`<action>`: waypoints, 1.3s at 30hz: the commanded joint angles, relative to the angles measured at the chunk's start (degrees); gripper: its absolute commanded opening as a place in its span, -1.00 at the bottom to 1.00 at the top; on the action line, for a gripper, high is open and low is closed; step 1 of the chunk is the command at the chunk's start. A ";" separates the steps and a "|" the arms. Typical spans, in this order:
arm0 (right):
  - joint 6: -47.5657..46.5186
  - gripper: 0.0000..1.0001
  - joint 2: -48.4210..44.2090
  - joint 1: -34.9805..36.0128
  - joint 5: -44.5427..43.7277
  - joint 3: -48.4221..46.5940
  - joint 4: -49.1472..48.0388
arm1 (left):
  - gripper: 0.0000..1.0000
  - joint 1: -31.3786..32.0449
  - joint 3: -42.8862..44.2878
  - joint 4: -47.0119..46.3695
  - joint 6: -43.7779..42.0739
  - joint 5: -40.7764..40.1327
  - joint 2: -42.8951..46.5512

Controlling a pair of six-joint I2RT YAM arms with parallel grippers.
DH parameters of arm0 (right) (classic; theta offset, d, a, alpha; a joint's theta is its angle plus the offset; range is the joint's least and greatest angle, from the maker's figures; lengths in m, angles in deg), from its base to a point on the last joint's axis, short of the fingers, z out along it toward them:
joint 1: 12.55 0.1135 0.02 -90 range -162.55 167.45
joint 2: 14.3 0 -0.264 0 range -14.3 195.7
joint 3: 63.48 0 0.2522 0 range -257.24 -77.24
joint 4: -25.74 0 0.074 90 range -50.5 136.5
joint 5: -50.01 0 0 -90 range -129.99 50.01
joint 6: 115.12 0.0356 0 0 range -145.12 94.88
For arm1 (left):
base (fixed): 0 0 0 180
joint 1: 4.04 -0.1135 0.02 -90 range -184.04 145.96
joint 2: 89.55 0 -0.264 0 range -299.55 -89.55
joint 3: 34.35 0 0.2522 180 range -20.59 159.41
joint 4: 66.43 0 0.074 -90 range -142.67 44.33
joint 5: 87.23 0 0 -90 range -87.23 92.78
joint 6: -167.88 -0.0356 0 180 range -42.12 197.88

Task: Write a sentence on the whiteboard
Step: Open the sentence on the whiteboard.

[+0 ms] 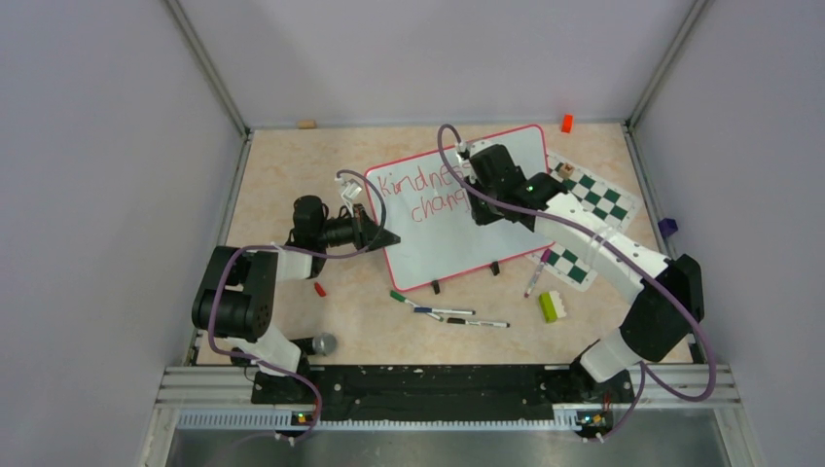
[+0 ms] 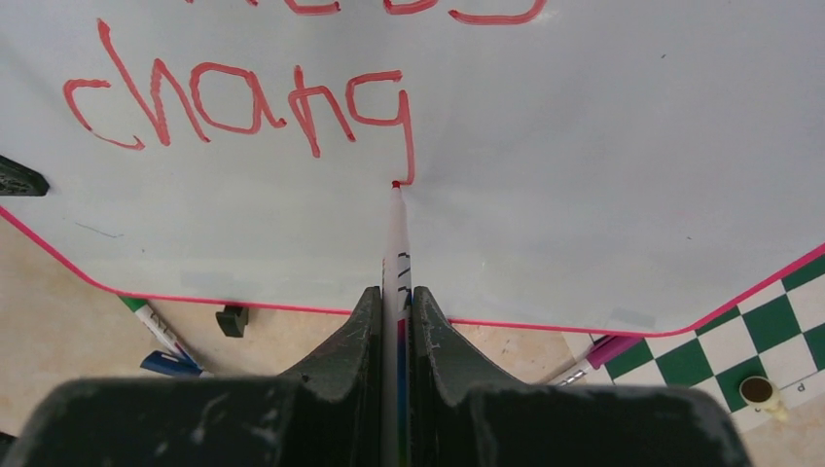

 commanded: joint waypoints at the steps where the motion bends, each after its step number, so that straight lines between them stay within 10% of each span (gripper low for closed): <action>1: 1.56 -1.00 -0.08 -0.62 4.39 -0.87 -4.57 | -1.00 0.10 -1.85 5.06 -7.48 -10.53 -2.54; 39: 0.66 -1.00 -1.27 -4.06 -0.05 -5.45 -4.55 | -1.00 0.10 -1.64 5.15 -7.48 -10.52 -2.64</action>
